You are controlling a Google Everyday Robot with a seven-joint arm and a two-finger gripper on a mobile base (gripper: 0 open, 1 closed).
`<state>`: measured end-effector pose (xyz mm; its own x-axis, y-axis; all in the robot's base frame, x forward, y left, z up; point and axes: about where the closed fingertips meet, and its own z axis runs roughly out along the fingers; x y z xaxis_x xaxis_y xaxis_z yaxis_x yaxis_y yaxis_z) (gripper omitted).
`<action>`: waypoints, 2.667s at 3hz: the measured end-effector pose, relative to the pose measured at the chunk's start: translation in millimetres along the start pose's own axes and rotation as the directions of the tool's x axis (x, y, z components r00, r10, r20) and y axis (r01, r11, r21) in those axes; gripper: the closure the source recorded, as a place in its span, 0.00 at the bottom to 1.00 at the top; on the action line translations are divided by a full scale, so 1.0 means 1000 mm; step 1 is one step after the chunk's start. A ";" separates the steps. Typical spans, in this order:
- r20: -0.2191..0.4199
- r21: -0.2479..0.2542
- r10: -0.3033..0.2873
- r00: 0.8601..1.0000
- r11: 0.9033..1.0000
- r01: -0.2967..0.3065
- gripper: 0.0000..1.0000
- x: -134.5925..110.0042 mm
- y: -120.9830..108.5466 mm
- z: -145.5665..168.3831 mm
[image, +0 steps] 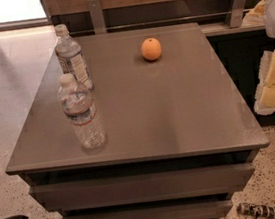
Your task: Pick orange
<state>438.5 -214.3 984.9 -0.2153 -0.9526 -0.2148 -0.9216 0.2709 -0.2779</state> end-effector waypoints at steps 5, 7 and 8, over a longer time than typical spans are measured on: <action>0.315 0.139 0.232 0.920 0.948 -0.287 0.00 -0.021 -0.091 0.042; 0.504 0.164 0.289 0.814 0.893 -0.419 0.00 -0.029 -0.113 0.060; 0.503 0.165 0.288 0.815 0.894 -0.418 0.00 -0.029 -0.113 0.060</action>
Offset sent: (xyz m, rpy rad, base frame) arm 0.0576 -0.0034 0.0267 0.0544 -0.1129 -0.0175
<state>568.4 -209.0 966.0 -0.2786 -0.6288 -0.7260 -0.6803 0.6628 -0.3130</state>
